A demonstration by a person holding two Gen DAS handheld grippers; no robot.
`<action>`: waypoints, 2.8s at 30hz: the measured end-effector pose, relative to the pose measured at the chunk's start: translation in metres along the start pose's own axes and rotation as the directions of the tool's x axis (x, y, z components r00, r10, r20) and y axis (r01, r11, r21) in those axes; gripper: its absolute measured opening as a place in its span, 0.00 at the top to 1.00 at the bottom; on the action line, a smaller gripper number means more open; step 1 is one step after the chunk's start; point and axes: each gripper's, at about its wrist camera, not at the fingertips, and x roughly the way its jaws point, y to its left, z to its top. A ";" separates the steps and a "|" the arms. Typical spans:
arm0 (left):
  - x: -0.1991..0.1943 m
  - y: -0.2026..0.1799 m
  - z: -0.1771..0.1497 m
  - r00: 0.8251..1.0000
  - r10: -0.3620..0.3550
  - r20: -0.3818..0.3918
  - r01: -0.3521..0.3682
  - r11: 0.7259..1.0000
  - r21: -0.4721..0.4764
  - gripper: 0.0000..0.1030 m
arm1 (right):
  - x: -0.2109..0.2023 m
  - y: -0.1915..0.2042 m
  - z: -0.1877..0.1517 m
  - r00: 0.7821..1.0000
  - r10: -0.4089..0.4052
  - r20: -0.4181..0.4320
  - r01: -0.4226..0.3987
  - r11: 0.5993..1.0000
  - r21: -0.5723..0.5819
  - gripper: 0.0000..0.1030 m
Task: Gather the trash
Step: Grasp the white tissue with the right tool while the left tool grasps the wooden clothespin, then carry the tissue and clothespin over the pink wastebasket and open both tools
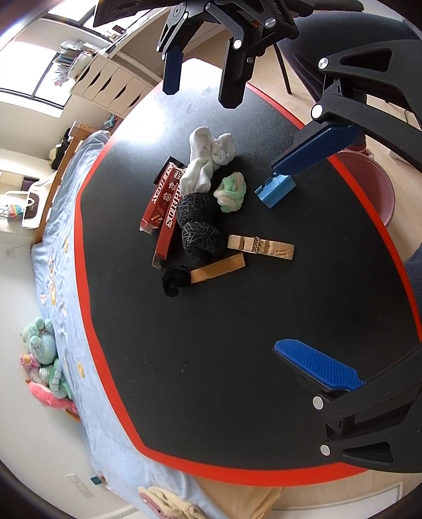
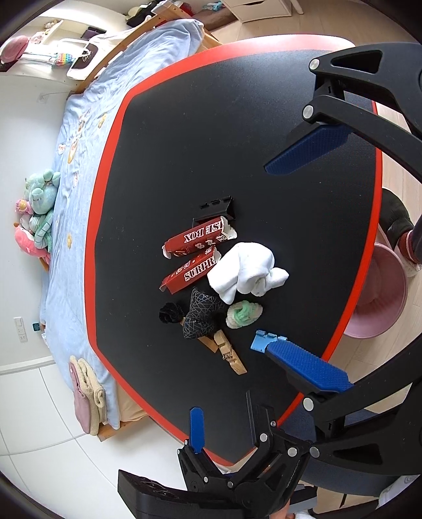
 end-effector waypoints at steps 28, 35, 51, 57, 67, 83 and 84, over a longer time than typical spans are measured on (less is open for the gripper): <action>0.020 0.005 0.007 0.999 -0.029 -0.032 0.030 0.999 0.014 0.87 | 0.036 0.000 0.003 0.999 0.033 -0.042 -0.034 0.999 -0.028 0.70; -0.005 0.000 0.002 0.999 -0.045 0.003 0.045 0.999 0.008 0.87 | 0.007 -0.002 -0.005 0.999 0.042 0.001 -0.043 0.999 0.014 0.70; -0.062 -0.048 -0.031 0.992 -0.110 0.061 0.107 0.993 0.045 0.87 | -0.076 0.013 -0.067 0.996 0.051 0.072 -0.056 0.996 0.070 0.70; -0.069 -0.063 -0.051 0.990 -0.134 0.051 0.131 0.990 0.054 0.87 | -0.088 0.024 -0.099 0.997 0.062 0.055 -0.066 0.995 0.078 0.70; -0.068 -0.085 -0.078 0.985 -0.171 0.012 0.170 0.983 0.074 0.87 | -0.092 0.037 -0.137 0.995 0.097 0.009 -0.097 0.991 0.087 0.70; -0.064 -0.087 -0.087 0.984 -0.177 -0.001 0.177 0.981 0.074 0.56 | -0.091 0.038 -0.147 0.996 0.093 0.005 -0.093 0.989 0.119 0.29; -0.065 -0.085 -0.087 0.986 -0.168 0.009 0.167 0.984 0.065 0.36 | -0.092 0.036 -0.147 0.997 0.078 0.012 -0.079 0.989 0.128 0.17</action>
